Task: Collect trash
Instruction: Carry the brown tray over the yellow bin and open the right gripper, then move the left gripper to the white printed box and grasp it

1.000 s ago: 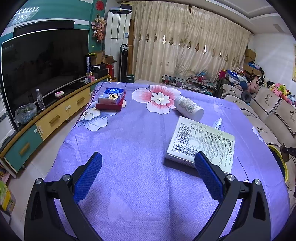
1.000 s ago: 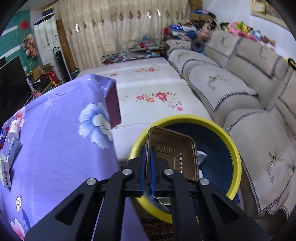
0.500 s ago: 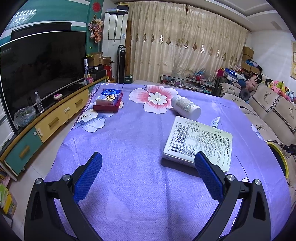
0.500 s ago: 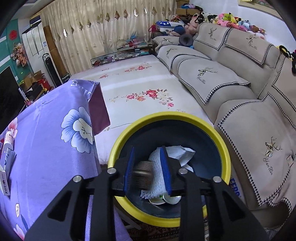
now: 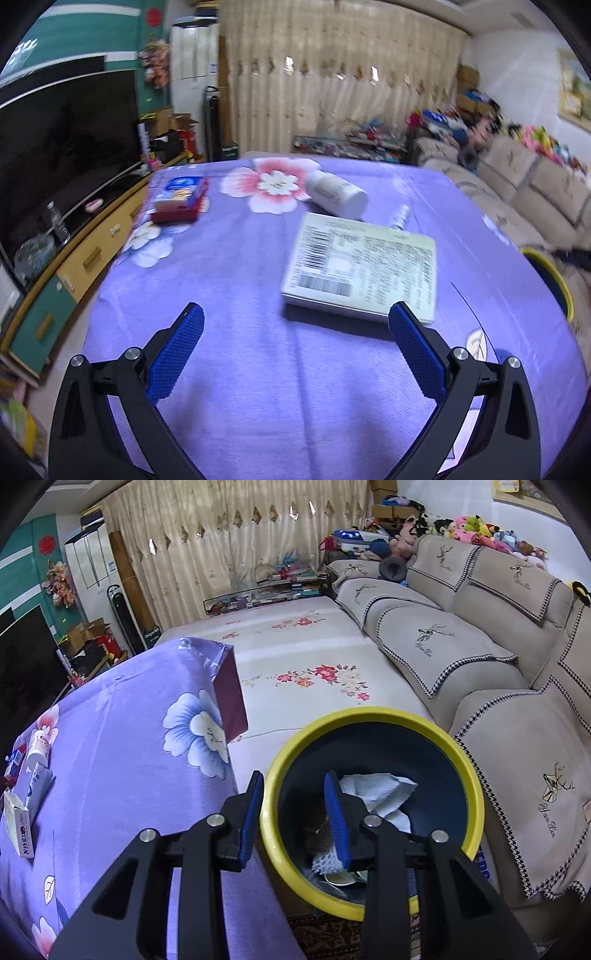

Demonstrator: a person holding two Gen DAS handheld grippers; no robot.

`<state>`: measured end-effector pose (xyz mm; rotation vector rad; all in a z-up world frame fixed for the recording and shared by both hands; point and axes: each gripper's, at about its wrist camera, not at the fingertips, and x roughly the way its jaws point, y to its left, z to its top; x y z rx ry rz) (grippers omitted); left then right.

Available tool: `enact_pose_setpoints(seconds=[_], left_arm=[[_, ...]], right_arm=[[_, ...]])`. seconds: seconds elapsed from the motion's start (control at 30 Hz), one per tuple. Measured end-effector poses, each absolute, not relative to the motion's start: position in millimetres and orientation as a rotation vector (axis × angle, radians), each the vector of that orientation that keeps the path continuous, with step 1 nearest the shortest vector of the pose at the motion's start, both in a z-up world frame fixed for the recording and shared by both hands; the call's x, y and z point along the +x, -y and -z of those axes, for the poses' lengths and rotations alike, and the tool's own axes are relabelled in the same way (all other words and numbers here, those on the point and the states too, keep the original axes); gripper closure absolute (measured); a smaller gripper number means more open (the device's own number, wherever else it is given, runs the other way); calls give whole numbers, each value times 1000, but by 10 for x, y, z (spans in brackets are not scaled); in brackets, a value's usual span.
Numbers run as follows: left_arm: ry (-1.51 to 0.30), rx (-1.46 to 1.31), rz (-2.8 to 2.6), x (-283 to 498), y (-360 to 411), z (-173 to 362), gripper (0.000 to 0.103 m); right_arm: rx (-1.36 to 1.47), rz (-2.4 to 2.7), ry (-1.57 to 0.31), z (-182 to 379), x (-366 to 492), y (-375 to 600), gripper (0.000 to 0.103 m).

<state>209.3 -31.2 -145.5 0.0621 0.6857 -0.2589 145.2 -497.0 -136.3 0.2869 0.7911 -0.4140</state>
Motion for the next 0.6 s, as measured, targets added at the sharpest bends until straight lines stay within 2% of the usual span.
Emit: enact_pose_setpoints(seconds=[0.6], left_arm=[[-914, 38, 471, 2518, 637, 1634, 5]], right_arm=[[288, 384, -793, 1393, 1487, 4926, 70]])
